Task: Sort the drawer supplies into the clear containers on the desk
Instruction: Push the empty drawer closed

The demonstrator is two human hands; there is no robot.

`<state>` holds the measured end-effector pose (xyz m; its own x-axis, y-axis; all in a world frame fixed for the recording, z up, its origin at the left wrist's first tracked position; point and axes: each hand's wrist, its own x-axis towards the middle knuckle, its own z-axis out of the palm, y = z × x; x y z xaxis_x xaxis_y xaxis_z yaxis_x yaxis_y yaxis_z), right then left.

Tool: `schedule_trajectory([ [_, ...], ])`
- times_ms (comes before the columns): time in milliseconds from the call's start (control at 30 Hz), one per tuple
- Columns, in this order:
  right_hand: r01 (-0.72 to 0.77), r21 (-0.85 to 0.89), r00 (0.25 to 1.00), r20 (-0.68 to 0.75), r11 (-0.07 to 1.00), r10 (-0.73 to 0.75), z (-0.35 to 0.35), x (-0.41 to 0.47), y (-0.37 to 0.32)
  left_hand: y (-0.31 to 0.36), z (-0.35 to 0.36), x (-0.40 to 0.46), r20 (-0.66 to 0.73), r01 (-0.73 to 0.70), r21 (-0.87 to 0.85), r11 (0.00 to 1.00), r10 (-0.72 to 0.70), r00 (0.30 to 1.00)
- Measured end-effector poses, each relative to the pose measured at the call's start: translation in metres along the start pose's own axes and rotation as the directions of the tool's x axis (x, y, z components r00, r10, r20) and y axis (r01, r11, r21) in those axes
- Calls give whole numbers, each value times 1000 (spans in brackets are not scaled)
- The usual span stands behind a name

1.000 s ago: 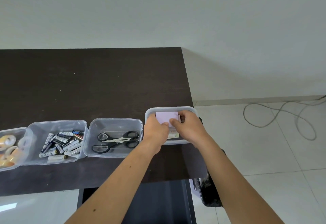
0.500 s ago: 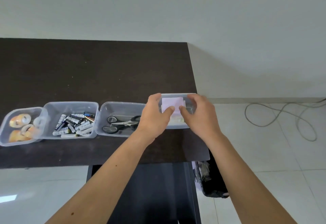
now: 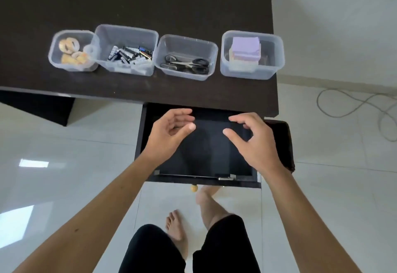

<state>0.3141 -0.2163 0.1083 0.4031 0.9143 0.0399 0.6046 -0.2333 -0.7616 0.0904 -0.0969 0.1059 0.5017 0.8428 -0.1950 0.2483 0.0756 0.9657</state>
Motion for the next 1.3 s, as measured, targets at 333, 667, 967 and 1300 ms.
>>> schedule_trajectory([
  [333,-203,-147,896,371,968,244,46,-105,36,-72,-35,-95,225,-13,560,828,-137,965],
  [667,-59,-213,970,220,975,107,62,-110,37,-91,-29,-95,153,-65,580,812,-30,988],
  [967,33,-203,991,132,979,-6,65,-52,51,-89,-33,-36,124,-145,550,822,91,988],
  [1300,51,-531,987,-100,846,-123,68,21,61,-92,-56,64,183,-399,854,334,525,831],
])
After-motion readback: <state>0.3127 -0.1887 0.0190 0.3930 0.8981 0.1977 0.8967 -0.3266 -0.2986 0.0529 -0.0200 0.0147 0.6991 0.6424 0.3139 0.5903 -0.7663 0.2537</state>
